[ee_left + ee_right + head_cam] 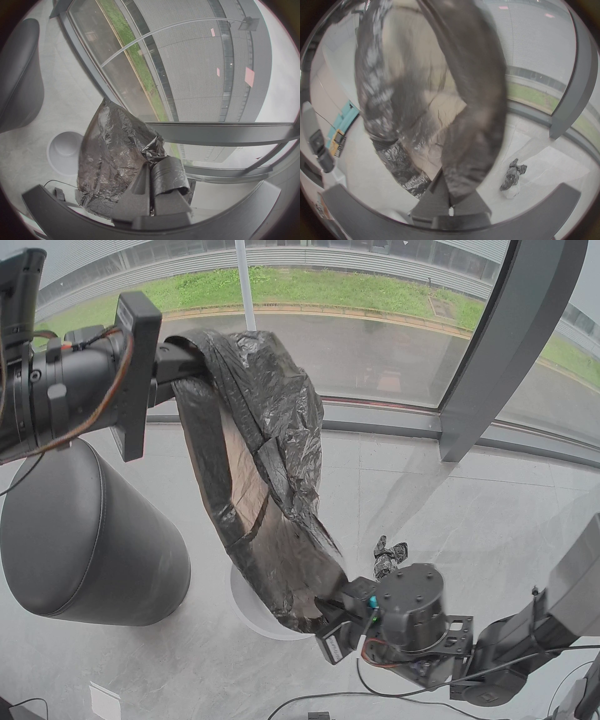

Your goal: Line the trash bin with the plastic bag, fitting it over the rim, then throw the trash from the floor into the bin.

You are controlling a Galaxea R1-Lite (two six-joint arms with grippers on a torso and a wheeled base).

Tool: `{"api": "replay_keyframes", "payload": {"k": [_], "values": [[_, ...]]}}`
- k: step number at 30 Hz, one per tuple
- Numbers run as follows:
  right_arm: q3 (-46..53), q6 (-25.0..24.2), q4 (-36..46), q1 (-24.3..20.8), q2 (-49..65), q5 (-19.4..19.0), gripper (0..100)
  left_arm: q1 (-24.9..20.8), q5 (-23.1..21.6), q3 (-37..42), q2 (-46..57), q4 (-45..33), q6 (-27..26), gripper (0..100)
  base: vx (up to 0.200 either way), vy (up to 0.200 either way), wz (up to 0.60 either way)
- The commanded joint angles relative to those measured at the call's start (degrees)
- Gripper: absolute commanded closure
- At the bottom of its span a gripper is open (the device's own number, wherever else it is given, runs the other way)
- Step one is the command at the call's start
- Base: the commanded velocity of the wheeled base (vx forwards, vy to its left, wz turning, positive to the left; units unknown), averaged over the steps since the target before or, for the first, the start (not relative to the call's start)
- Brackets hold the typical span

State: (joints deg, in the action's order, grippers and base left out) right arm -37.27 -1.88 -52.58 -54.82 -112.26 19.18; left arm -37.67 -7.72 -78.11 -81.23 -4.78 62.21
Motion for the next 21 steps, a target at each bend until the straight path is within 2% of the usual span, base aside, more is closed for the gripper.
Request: {"api": "replay_keyframes", "payload": {"k": [1,3,7,9,10,11,13,14,15,17,21], "values": [[8.5,-4.9,1.8,2.2,10.9,-6.3,100,3.8,-0.2,6.7,0.6,0.2,-0.2,100,0.000,0.000,0.00],[9.9,-8.0,3.2,2.4,12.2,-8.9,100,4.9,-0.2,8.6,0.5,0.2,-0.2,100,0.000,0.000,0.00],[10.5,-13.1,7.1,4.6,14.5,-17.1,100,5.6,-0.9,12.2,0.6,0.2,-0.2,100,0.000,0.000,0.00],[10.3,-14.4,9.5,6.2,15.6,-21.2,100,5.8,-2.1,13.7,0.7,1.0,-0.1,100,0.000,0.000,0.00],[10.3,-14.4,9.5,6.2,15.6,-21.2,100,5.8,-2.1,13.7,0.7,1.0,-0.1,100,0.000,0.000,0.00],[10.5,-15.4,11.8,7.7,16.6,-26.0,100,5.8,-2.5,15.4,0.7,2.3,-0.1,100,0.000,0.000,0.00],[10.5,-16.1,14.0,8.7,17.2,-30.0,100,5.8,-2.6,16.5,0.6,3.4,-0.1,100,0.000,0.000,0.00],[10.5,-16.1,14.2,8.7,17.2,-30.3,100,5.8,-2.6,16.5,0.6,3.5,0.0,100,0.000,0.000,0.00],[10.5,-16.9,16.4,9.2,17.3,-33.2,100,5.8,-2.6,17.5,0.7,3.8,0.0,100,0.000,0.000,0.00],[10.5,-18.2,18.2,9.3,16.9,-35.6,100,5.8,-2.7,18.7,0.6,3.8,-0.1,100,0.000,0.000,0.00],[10.5,-19.0,18.6,9.3,15.8,-37.9,100,5.8,-2.7,20.3,0.5,3.8,0.0,100,0.000,0.000,0.00]]}}
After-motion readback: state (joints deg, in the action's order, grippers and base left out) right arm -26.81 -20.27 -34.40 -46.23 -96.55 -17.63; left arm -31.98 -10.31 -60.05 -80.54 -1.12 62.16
